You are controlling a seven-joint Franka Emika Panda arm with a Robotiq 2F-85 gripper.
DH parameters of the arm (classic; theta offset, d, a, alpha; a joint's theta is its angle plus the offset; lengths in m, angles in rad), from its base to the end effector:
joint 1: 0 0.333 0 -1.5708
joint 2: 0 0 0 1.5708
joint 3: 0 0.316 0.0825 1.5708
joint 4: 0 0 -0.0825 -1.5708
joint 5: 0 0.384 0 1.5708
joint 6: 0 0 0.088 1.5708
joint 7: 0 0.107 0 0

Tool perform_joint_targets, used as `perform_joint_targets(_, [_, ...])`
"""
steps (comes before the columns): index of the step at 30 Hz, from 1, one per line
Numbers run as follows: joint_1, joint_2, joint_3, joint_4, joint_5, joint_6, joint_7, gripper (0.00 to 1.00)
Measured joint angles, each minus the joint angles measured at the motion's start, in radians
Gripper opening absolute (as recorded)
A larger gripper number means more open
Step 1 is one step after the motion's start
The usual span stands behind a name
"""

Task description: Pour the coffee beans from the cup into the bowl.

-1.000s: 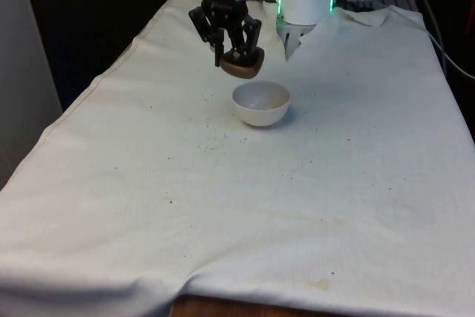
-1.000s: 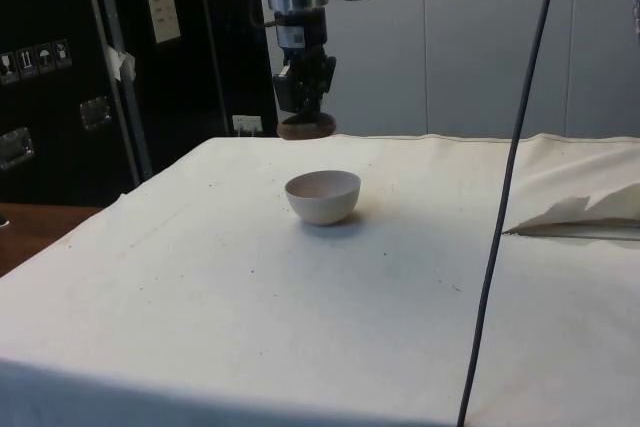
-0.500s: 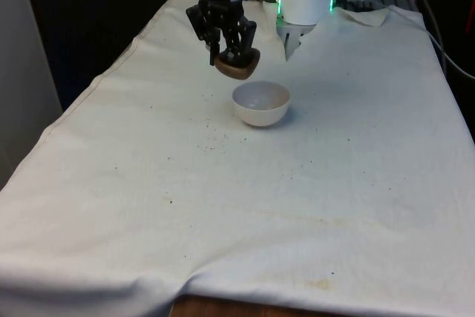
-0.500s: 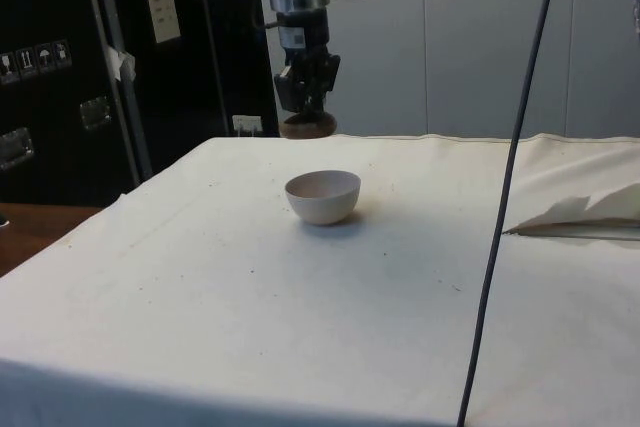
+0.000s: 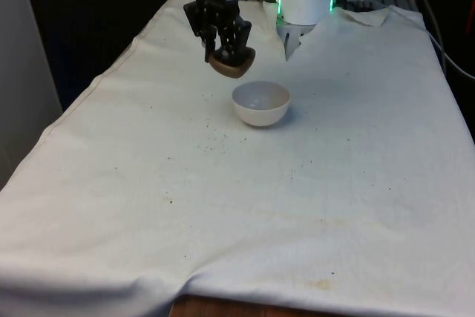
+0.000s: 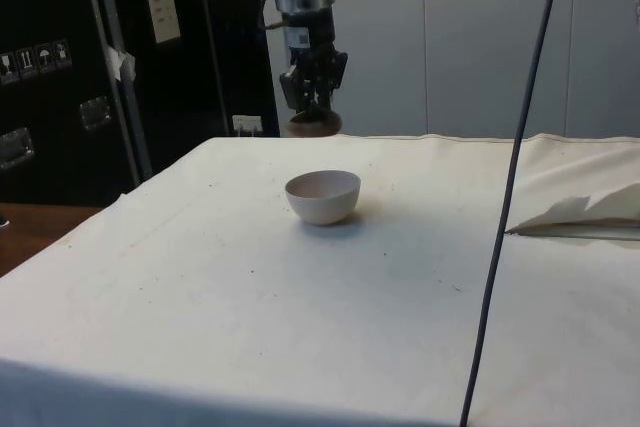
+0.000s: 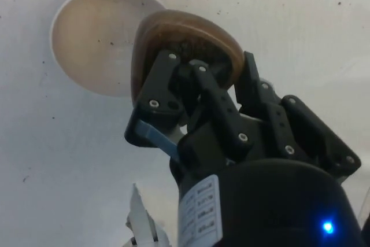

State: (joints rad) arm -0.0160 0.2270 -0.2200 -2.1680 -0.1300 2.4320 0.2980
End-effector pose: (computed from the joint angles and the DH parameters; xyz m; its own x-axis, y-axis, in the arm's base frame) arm 0.5495 -0.1312 0.2959 0.9082 -0.4123 0.0718 -0.4182 -0.9002 0.1214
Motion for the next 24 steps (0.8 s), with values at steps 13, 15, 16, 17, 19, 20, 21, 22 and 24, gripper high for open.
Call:
perform_joint_targets(13, [0.0,-0.023,-0.009,-0.026,-0.072,0.002,0.091,0.04])
perform_joint_targets(15, [0.0,-0.025,-0.011,-0.028,-0.086,0.004,0.108,0.04])
perform_joint_targets(16, [0.0,-0.025,-0.011,-0.028,-0.086,0.004,0.108,0.04])
perform_joint_targets(17, [0.0,-0.025,-0.012,-0.029,-0.094,0.005,0.117,0.04])
perform_joint_targets(19, [0.0,-0.027,-0.014,-0.031,-0.11,0.006,0.137,0.04])
perform_joint_targets(20, [0.0,-0.027,-0.015,-0.032,-0.118,0.007,0.147,0.04])
perform_joint_targets(21, [0.0,-0.028,-0.016,-0.032,-0.126,0.008,0.156,0.04])
perform_joint_targets(22, [0.0,-0.028,-0.016,-0.033,-0.133,0.009,0.167,0.04])
perform_joint_targets(24, [0.0,-0.028,-0.017,-0.034,-0.154,0.011,0.196,0.04])
